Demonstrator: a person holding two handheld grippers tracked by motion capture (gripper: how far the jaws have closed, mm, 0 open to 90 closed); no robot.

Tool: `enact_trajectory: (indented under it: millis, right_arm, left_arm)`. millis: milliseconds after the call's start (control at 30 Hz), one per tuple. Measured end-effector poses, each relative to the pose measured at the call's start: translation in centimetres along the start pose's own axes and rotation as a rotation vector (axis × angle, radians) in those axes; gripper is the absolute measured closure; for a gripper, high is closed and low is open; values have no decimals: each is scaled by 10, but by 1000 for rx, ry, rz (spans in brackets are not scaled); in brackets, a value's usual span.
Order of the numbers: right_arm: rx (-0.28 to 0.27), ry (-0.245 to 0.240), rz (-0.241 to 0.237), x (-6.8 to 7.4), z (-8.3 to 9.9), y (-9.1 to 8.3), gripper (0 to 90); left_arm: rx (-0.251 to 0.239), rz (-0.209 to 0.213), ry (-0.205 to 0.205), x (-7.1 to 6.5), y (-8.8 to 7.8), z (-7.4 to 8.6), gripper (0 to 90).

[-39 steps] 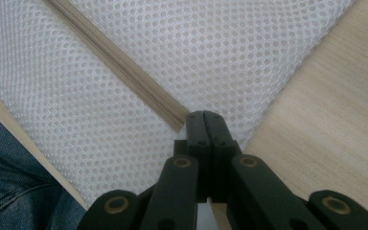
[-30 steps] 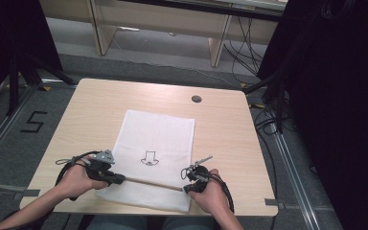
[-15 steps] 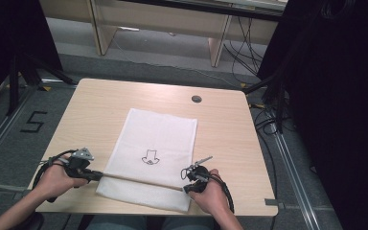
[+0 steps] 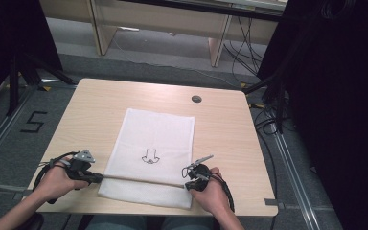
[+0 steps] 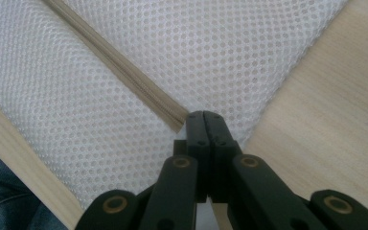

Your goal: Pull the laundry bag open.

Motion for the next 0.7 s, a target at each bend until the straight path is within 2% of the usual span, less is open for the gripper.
enact_trajectory:
  millis: [33,67,100,133,167,200,233,267,300,333,367,400,467,500,567,633,700]
  right_arm:
    - [-11,-2,0,-1,0,0,894]
    - [-12,20,-5,0,2,-1,873]
    - [-24,17,-10,0,1,-2,825]
    - [-45,20,-8,0,0,-4,781]
    - [-75,-5,1,0,-2,-7,761]
    - [-85,-3,6,1,-3,-10,749]
    - [-85,-3,6,1,-3,-10,749]
    - [-96,5,11,1,-3,-12,736]
    - [-121,-21,23,-1,-5,-14,723]
    - [-136,-20,24,-2,-5,-16,716]
    - [-146,8,29,-3,-5,-19,705]
    - [-146,8,29,-3,-5,-19,705]
    - [-163,13,36,-7,-5,-21,699]
    - [-171,-3,43,-10,-6,-22,698]
    - [-193,19,52,-11,-6,-23,693]
    - [-197,24,51,-12,-6,-24,692]
    - [-191,12,51,-13,-6,-24,691]
  left_arm:
    - [-18,11,-46,-3,1,-1,863]
    - [-47,11,-81,-5,3,-3,852]
    - [-14,6,-25,-1,1,0,814]
    - [-3,6,6,0,0,1,779]
    - [-77,-3,-56,-3,1,-4,698]
    - [-77,-3,-56,-3,1,-4,655]
    - [-109,7,-70,-3,-1,-7,655]
    - [-152,15,-96,-3,-2,-11,605]
    - [-203,12,-114,-2,-4,-15,567]
    - [-246,8,-126,0,-5,-18,524]
    - [-299,-2,-147,4,-5,-23,462]
    - [-299,-2,-147,4,-5,-23,438]
    - [-342,0,-170,8,-6,-27,414]
    - [-359,-10,-169,11,-6,-28,402]
    - [-355,-27,-189,16,-4,-28,366]
    - [-349,-43,-178,19,-3,-28,356]
    - [-352,-45,-204,19,-2,-29,356]
Point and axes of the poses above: each handheld gripper's, and its own axes: y roughly forward along the jaws, z roughly out of its underside, x roughly to its left, the point moved 6 cm from there along y, roughly forward along the jaws, and after that the axes turned 10 degrees about -z, right-handed, at the moved point
